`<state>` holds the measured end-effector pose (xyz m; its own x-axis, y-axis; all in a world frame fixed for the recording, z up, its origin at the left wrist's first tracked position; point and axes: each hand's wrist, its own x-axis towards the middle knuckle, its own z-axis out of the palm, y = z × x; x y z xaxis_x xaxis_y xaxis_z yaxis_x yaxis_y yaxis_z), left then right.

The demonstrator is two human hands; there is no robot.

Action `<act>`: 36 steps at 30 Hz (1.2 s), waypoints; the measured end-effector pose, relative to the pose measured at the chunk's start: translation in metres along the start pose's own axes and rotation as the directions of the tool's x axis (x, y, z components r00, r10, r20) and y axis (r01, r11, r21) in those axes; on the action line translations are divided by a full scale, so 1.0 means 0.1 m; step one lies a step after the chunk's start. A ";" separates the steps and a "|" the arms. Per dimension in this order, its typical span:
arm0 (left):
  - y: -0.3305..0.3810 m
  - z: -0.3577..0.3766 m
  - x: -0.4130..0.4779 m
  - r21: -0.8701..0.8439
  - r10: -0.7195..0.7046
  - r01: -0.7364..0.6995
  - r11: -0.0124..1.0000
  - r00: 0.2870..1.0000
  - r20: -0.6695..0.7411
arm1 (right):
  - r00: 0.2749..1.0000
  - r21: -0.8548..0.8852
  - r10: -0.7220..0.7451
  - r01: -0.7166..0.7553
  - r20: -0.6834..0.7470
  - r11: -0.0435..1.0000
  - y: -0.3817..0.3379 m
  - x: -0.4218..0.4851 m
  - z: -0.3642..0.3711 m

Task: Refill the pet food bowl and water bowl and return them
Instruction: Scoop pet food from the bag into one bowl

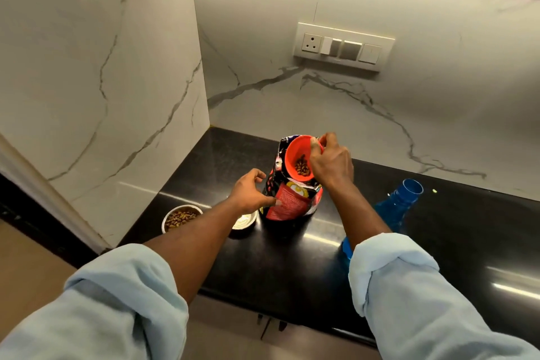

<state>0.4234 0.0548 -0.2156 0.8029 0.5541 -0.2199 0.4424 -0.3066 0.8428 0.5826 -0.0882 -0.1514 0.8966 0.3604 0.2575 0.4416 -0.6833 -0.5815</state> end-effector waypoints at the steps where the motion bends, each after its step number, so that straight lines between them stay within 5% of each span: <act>1: 0.01 0.01 -0.01 -0.005 0.000 0.001 1.000 1.000 0.001 | 1.000 0.013 -0.019 0.019 -0.012 1.000 0.03 -0.01 0.01; 5: 0.01 0.06 -0.02 -0.024 -0.015 0.015 1.000 1.000 0.018 | 0.984 0.126 0.000 0.023 -0.177 0.992 0.12 -0.07 0.02; 8: -0.02 0.12 -0.04 -0.043 -0.033 0.034 0.998 0.999 0.037 | 0.951 0.319 0.193 -0.110 -0.241 0.941 0.24 -0.17 0.09; 10: -0.03 0.17 -0.05 -0.055 -0.021 0.024 0.998 0.999 0.046 | 0.895 0.494 0.428 -0.319 -0.123 0.809 0.38 -0.27 0.25; 12: -0.07 0.22 -0.02 -0.075 -0.005 0.007 0.997 0.999 0.035 | 0.750 0.653 0.656 -0.538 0.082 0.533 0.56 -0.41 0.45; 14: -0.07 0.23 0.01 -0.077 -0.010 0.010 0.997 1.000 0.005 | 0.684 0.675 0.692 -0.625 0.230 0.393 0.74 -0.55 0.61; 18: -0.04 0.23 0.08 -0.069 -0.030 0.030 0.997 1.000 -0.006 | 0.874 0.559 0.286 -0.474 0.393 0.681 0.93 -0.79 0.75; 21: -0.05 0.27 0.18 -0.092 -0.047 0.044 0.995 0.998 -0.031 | 0.926 0.436 0.144 -0.296 0.350 0.850 0.97 -0.87 0.86; 29: 0.11 0.43 0.57 -0.114 -0.054 0.045 0.992 0.996 -0.076 | 0.952 0.436 0.234 -0.298 0.196 0.849 0.90 -0.58 1.07; 36: 0.30 0.59 1.08 -0.168 -0.084 0.069 0.983 0.993 -0.083 | 0.952 0.441 0.221 -0.294 0.210 0.848 1.06 -0.06 1.16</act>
<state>0.5469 0.0598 -0.2433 0.7273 0.6398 -0.2481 0.4230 -0.1332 0.8963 0.6203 -0.0890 -0.3037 0.9445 0.3255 -0.0451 0.0963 -0.4054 -0.9090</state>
